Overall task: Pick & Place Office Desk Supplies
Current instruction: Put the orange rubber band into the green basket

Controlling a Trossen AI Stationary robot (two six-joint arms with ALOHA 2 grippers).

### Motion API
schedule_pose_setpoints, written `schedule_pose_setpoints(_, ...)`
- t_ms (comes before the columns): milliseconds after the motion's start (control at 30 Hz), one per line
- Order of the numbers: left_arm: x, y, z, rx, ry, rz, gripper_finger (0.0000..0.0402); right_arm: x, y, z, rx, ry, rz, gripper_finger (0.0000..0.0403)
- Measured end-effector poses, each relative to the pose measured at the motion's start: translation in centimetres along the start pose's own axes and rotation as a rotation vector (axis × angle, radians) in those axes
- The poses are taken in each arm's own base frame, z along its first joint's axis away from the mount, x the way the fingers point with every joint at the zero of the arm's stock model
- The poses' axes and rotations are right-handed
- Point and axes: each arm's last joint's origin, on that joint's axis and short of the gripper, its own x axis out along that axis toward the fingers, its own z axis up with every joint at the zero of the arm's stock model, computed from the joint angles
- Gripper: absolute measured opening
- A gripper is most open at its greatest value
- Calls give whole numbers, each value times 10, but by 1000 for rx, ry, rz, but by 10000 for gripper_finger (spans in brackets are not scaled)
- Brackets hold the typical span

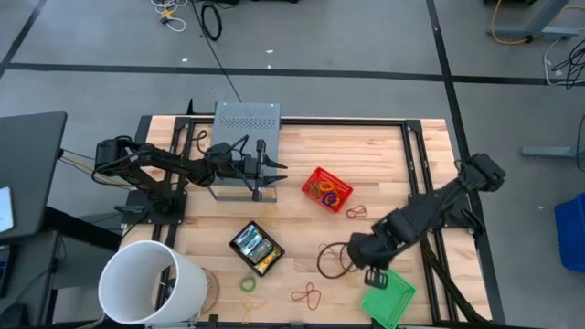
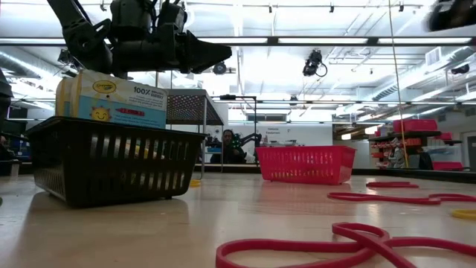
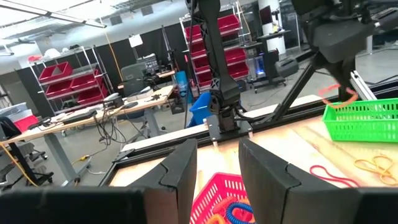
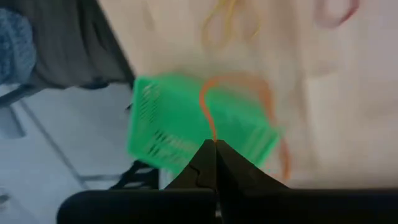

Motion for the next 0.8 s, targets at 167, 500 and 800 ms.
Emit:
schedule_pose_setpoints(167,0,0,0,-1,0,0,127,15,21,-13,91,93,74,0)
schedule_pose_setpoints(500,0,0,0,-2,-2,-2,127,76,55,-1,101,263,178,0)
schedule_pose_setpoints(800,0,0,0,-8,-3,-3,127,113,52,11,36,353,147,0)
